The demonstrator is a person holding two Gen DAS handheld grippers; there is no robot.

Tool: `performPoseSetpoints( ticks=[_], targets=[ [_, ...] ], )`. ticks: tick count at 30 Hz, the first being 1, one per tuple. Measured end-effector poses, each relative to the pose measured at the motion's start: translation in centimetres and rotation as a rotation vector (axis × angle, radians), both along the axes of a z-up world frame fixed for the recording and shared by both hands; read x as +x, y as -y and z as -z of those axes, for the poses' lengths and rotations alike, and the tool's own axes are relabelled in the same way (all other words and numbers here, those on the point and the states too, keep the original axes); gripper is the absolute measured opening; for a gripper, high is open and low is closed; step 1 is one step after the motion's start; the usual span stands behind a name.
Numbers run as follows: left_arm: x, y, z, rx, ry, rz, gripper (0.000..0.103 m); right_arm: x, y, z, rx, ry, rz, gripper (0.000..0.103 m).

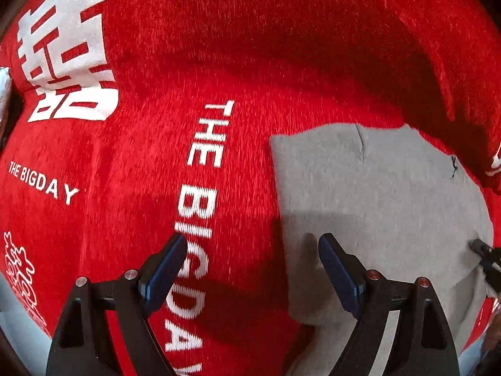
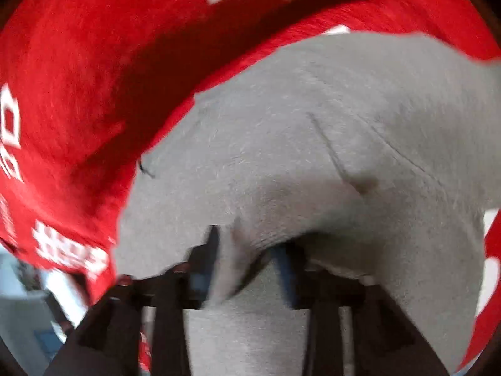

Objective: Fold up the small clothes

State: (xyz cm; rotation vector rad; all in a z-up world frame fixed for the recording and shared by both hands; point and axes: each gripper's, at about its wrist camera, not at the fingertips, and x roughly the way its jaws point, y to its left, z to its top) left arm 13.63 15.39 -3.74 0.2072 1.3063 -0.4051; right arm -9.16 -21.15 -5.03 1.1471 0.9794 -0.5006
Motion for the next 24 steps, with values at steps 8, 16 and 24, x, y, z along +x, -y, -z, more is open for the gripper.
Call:
performPoseSetpoints(
  ticks=[8,16,24],
  targets=[
    [3.3,1.7,2.3,-0.001,-0.104,-0.01,0.086,0.4,2.5,-1.5,0.004,0.017,0.01,0.008],
    [4.6,3.4,2.2,-0.016,-0.092,-0.007,0.086,0.4,5.1,-1.0,-0.144,-0.104,-0.095,0.01],
    [5.1,1.8,1.2,-0.001,-0.103,-0.009,0.086,-1.2,-0.9,-1.8,0.074,0.04,-0.102,0.048]
  ],
)
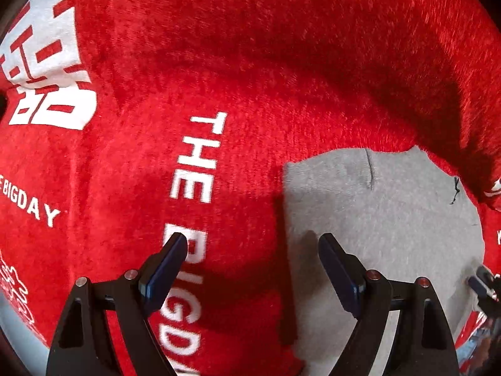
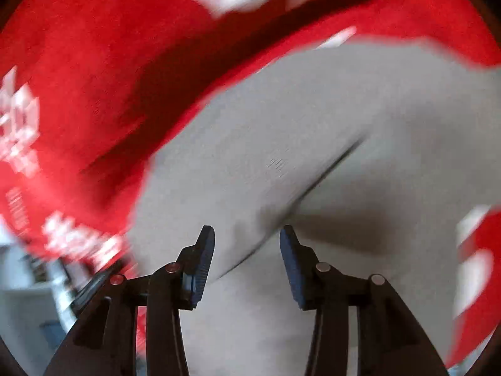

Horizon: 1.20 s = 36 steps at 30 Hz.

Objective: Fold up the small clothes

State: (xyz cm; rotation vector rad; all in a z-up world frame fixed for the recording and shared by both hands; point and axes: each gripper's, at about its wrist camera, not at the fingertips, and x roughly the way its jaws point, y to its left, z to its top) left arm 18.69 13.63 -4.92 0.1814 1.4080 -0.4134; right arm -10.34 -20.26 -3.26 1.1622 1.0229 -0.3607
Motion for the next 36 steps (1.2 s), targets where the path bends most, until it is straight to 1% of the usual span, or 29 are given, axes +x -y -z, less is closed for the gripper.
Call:
performPoseSetpoints(
  ticks=[2,3,6,8,11,12,13,15,17,19,21,22,23,24,25,26,27,28,29,30,32,33,36],
  targets=[
    [0.2,-0.4,-0.7,-0.002,0.008,0.0,0.086,2.1,-4.3,0.8,0.117,0.062,-0.075,0.048],
    [0.2,-0.5,-1.0,-0.004,0.013,-0.003,0.086,3.9,-7.5,1.9,0.202,0.084,-0.128,0.048],
    [0.0,-1.3,-2.0,-0.009,0.022,-0.031,0.086,7.5,-13.2,4.2,0.303,0.091,-0.186,0.048],
    [-0.4,-1.7,-2.3,-0.017,0.019,-0.046,0.086,9.3,-15.2,5.6,0.312,0.094,-0.162,0.048],
    [-1.6,-2.9,-2.4,-0.01,0.023,-0.044,0.086,10.2,-16.2,7.3,0.32,0.075,-0.082,0.047],
    [-1.7,-3.3,-2.4,-0.006,0.023,-0.041,0.086,10.4,-16.3,7.6,0.324,0.076,-0.063,0.033],
    [-1.8,-4.1,-2.6,-0.007,0.023,-0.04,0.086,10.7,-16.5,7.6,0.322,0.083,-0.061,0.006],
    [-1.8,-5.2,-2.7,-0.009,0.025,-0.04,0.086,12.1,-17.0,7.3,0.313,0.097,-0.076,0.006],
    [-2.0,-5.9,-2.9,-0.001,0.041,-0.034,0.086,12.8,-18.1,7.2,0.348,0.111,-0.081,0.006],
    [-2.2,-6.0,-2.9,0.022,0.063,-0.01,0.087,13.3,-19.5,8.1,0.354,0.084,-0.081,0.006],
    [-2.5,-5.6,-2.6,0.037,0.065,0.015,0.087,13.2,-20.3,8.8,0.352,0.062,-0.083,0.007],
    [-2.6,-5.3,-2.5,0.041,0.066,0.026,0.086,13.1,-20.5,8.9,0.357,0.056,-0.085,0.01],
    [-2.9,-5.0,-2.4,0.046,0.068,0.036,0.086,12.8,-20.4,8.7,0.369,0.04,-0.097,0.011],
    [-3.2,-4.4,-2.2,0.057,0.074,0.055,0.086,12.2,-20.1,8.3,0.373,0.027,-0.117,0.017],
    [-3.4,-4.1,-2.2,0.061,0.078,0.067,0.086,11.9,-19.8,7.6,0.36,0.017,-0.147,0.026],
    [-3.7,-3.6,-2.0,0.064,0.082,0.08,0.087,11.1,-19.1,6.6,0.324,0.018,-0.172,0.029],
    [-4.1,-3.1,-1.7,0.065,0.079,0.092,0.087,10.0,-17.6,4.9,0.246,0.026,-0.192,0.034],
    [-4.3,-2.7,-1.6,0.063,0.074,0.097,0.087,9.3,-16.5,4.0,0.183,0.022,-0.191,0.042],
    [-4.6,-2.3,-1.3,0.057,0.066,0.102,0.087,8.0,-14.8,2.9,0.1,0.007,-0.174,0.045],
    [-4.8,-1.8,-1.0,0.057,0.063,0.104,0.086,6.3,-12.0,1.7,-0.002,-0.022,-0.123,0.046],
    [-5.1,-0.9,-0.5,0.064,0.056,0.11,0.086,4.0,-8.1,1.1,-0.082,-0.068,-0.028,0.046],
    [-5.3,-0.5,-0.3,0.067,0.054,0.114,0.087,2.4,-5.2,1.1,-0.104,-0.1,0.053,0.046],
    [-5.6,0.6,0.2,0.073,0.058,0.129,0.086,0.1,-0.5,1.4,-0.118,-0.127,0.206,0.046]
  ],
)
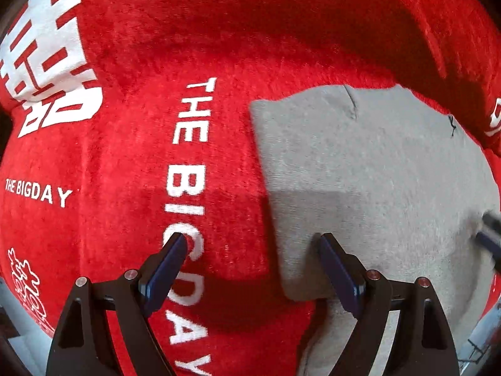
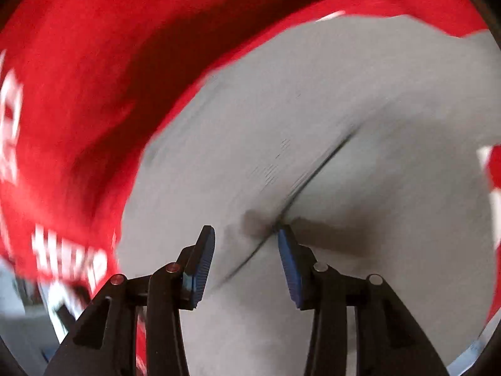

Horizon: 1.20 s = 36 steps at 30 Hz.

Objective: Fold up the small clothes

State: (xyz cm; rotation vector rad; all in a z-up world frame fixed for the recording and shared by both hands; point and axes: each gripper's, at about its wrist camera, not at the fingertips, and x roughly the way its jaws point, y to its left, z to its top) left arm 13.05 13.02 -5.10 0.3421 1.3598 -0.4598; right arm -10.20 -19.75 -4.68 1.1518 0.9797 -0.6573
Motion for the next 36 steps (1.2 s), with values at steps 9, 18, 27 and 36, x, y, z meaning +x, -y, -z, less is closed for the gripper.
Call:
performPoseSetpoints(
  ticks=[9,18,27,36],
  targets=[
    [-0.4,1.3,0.3,0.013,0.007,0.003,0.087,-1.0,4.0,1.1,0.005,0.0,0.086,0.007],
    [-0.4,1.4,0.3,0.014,0.0,-0.01,0.087,-2.5,3.0,0.3,-0.102,-0.126,-0.022,0.013],
    [-2.6,1.8,-2.3,-0.008,-0.022,0.042,0.087,-6.6,0.7,-1.5,-0.038,-0.125,-0.092,0.047],
    [-8.3,4.3,-4.4,-0.049,-0.077,0.153,0.086,-10.0,-2.7,-1.4,0.045,-0.09,-0.102,0.053]
  ],
)
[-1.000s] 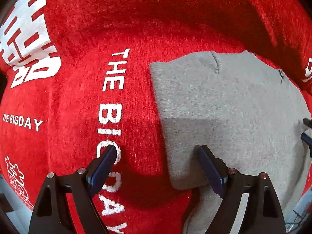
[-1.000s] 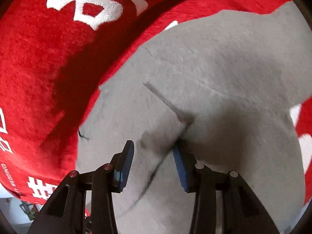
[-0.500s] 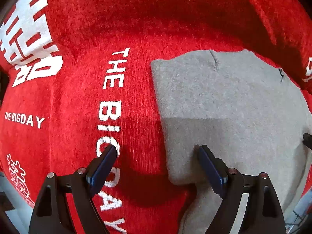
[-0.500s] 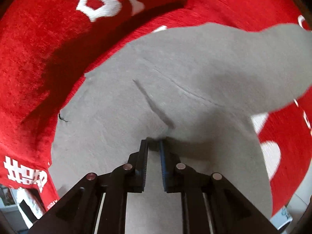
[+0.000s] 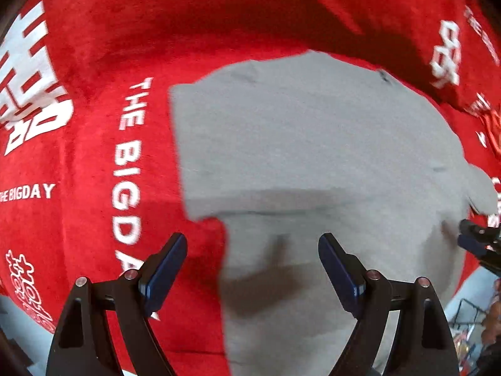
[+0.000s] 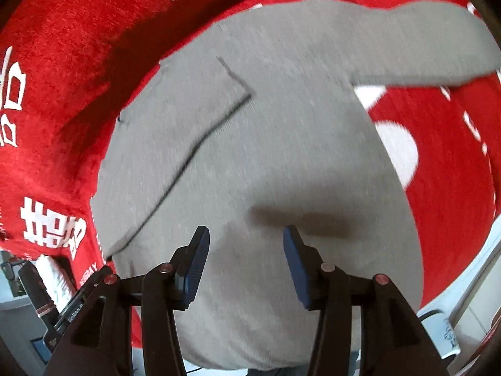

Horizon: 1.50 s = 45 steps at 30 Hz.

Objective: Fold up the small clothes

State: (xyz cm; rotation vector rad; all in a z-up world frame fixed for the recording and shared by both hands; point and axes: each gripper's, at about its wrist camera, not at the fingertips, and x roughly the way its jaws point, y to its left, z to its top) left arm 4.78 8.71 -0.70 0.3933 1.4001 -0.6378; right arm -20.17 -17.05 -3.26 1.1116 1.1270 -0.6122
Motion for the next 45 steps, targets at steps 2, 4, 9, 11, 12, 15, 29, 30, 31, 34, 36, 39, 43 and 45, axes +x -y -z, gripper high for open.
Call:
performPoseSetpoints(
  ticks=[2,4,9,11,12,15,29,30,31,34,36,39,43,45],
  targets=[
    [-1.1,0.8,-0.2,-0.01,-0.009,0.022,0.086,-0.9,-0.3,0.2,0.012,0.009,0.006,0.053],
    [-2.5,1.8,-0.1,-0.012,-0.023,0.052,0.086,-1.9,-0.3,0.5,0.019,0.013,0.018,0.053],
    [-4.9,4.1,0.4,-0.007,-0.056,0.093,0.087,-4.6,1.4,0.8,0.057,0.041,0.087,0.053],
    [-5.7,5.2,0.4,-0.001,-0.063,0.107,0.087,-5.7,2.6,0.7,0.053,0.046,0.109,0.053],
    [-6.1,6.0,0.4,0.0,-0.063,0.113,0.087,-6.2,3.5,0.7,0.049,0.048,0.122,0.053],
    [-6.6,7.8,0.2,-0.012,-0.078,0.105,0.086,-8.0,5.8,0.5,0.034,0.063,0.165,0.053],
    [-10.5,18.9,0.8,-0.011,-0.096,0.166,0.087,-18.4,18.3,3.4,0.076,0.157,0.524,0.053],
    [-10.8,19.7,0.9,-0.009,-0.097,0.174,0.087,-18.9,19.0,3.8,0.087,0.176,0.551,0.053],
    [-11.1,20.4,1.1,-0.005,-0.097,0.18,0.087,-19.3,19.6,4.2,0.101,0.19,0.571,0.053],
    [-11.7,21.7,1.2,-0.011,-0.098,0.194,0.087,-19.8,21.3,5.1,0.14,0.236,0.602,0.053],
    [-12.3,22.7,1.1,-0.018,-0.087,0.21,0.087,-20.3,22.2,4.9,0.134,0.273,0.621,0.053],
    [-12.9,23.6,1.3,-0.019,-0.084,0.23,0.087,-21.2,23.7,4.2,0.115,0.32,0.645,0.053],
    [-13.0,24.2,1.8,0.001,-0.088,0.209,0.087,-21.9,25.4,3.3,0.093,0.367,0.674,0.053],
    [-12.9,24.5,1.9,0.003,-0.08,0.195,0.086,-22.1,26.2,3.1,0.088,0.397,0.695,0.053]
  ],
)
